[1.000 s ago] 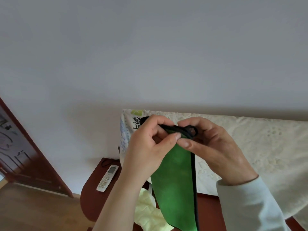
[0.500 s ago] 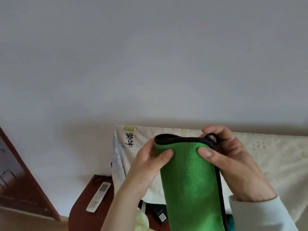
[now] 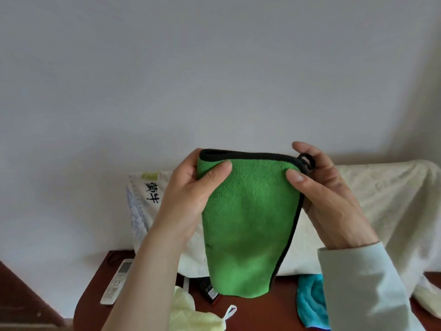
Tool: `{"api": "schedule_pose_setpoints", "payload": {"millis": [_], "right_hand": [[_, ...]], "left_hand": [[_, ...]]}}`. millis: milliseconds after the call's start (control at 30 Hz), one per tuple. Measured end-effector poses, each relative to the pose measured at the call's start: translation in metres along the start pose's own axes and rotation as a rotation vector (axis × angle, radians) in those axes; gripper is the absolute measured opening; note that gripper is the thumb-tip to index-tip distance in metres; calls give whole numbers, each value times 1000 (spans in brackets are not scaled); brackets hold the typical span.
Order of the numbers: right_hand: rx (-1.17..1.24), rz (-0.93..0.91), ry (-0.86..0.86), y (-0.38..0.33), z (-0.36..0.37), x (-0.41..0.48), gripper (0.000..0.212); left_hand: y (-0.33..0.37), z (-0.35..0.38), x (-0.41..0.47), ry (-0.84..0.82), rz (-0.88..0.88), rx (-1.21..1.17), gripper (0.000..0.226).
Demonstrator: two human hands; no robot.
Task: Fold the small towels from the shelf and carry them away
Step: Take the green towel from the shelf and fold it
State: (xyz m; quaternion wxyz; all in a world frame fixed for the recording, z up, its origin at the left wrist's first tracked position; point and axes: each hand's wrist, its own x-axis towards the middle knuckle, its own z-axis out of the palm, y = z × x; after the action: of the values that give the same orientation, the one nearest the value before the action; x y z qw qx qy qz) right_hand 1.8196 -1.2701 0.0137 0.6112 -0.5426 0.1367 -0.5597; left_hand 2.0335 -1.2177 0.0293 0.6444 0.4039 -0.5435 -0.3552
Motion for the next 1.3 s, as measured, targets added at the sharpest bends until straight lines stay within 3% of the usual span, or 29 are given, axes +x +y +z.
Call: {"api": "schedule_pose_setpoints", "payload": {"millis": [167,467,667,1133,1300], "right_hand": [[-9,28,67,3,2,2,55],[-161,221,-88,23,12,-6,30],[-184,301,-259,33,8,-7,35],[-172,305,-123,22,29,7,35],[-48,324,-50,20,29,15,36]], "left_hand": [[17,5,16,-19,57,19,15],[46,0,35,-51,148,-92,24],[50,-5,46,11,156,-78,25],[29,-19,61,185,-85,-128,24],[10,-30,51,112,-241,-229,51]]}}
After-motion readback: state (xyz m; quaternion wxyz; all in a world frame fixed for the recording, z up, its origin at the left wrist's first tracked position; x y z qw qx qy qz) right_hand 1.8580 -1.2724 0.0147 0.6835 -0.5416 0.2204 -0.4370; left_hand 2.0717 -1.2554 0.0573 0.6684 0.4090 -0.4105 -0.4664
